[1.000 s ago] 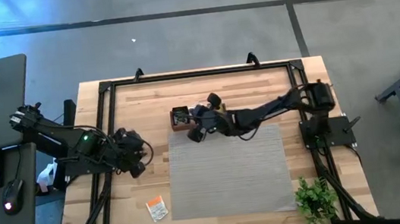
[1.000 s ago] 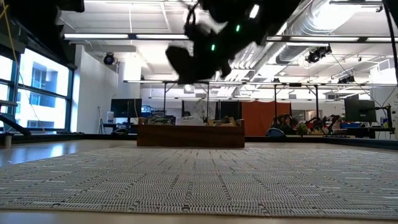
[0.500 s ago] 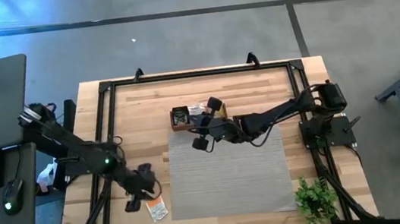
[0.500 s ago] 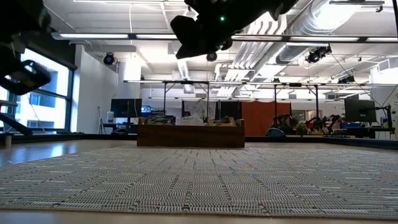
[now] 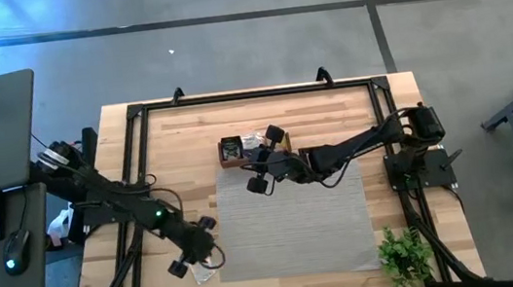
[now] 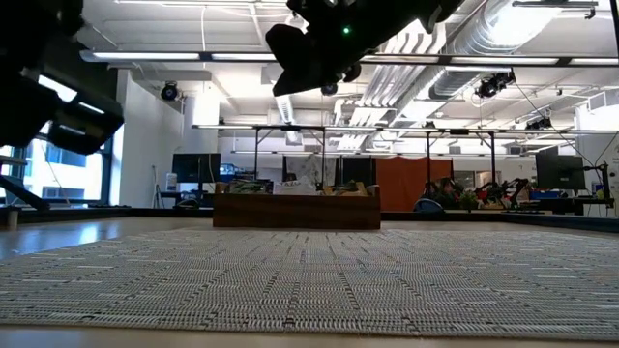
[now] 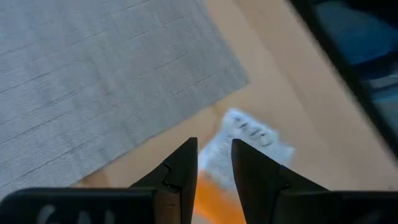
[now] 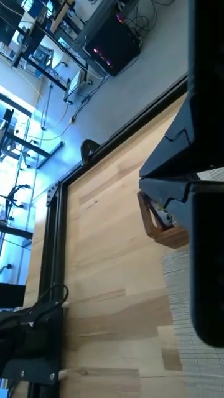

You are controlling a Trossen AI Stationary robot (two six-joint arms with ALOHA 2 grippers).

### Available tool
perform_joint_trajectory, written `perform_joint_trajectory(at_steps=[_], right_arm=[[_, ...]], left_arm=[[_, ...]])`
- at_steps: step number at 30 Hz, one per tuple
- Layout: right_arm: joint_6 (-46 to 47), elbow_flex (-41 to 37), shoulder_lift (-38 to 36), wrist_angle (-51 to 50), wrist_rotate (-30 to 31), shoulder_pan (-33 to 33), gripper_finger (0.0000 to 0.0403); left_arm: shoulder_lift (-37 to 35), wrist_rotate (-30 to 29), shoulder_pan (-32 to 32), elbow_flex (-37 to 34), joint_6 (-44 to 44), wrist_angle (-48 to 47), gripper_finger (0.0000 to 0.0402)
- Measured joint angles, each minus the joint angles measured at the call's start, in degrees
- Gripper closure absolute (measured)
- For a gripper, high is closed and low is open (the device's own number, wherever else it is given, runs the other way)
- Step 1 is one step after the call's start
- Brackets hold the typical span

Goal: Pick & Place Tea
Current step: Put the white tea bag into the middle section of the wooden organizer

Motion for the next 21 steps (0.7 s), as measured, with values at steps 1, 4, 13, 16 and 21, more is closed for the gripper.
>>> perform_joint_trajectory(at_steps=[1, 4, 13, 16, 21], right_arm=[[0.0, 0.0, 0.0, 0.1, -0.3, 0.0, 0.0392], [0.3, 0.0, 0.0, 0.1, -1.2, 0.0, 0.0395], [1.1, 0.0, 0.0, -0.2, -1.3, 0.1, 0.0395], [4.1, 0.0, -0.5, -0.3, -1.7, 1.1, 0.0392], [7.9, 0.1, -3.7, -3.7, -2.3, 5.6, 0.0400]], left_arm=[[0.0, 1.5, 0.7, 0.5, 0.0, -0.4, 0.0305], [1.1, 4.8, 2.3, 2.1, 0.1, -0.8, 0.0305], [7.8, 8.2, 3.2, 5.3, 5.4, -0.6, 0.0304], [10.2, 8.6, 3.2, 6.1, 6.0, -0.3, 0.0304], [11.7, 8.8, 3.2, 6.0, 7.5, -0.6, 0.0304]])
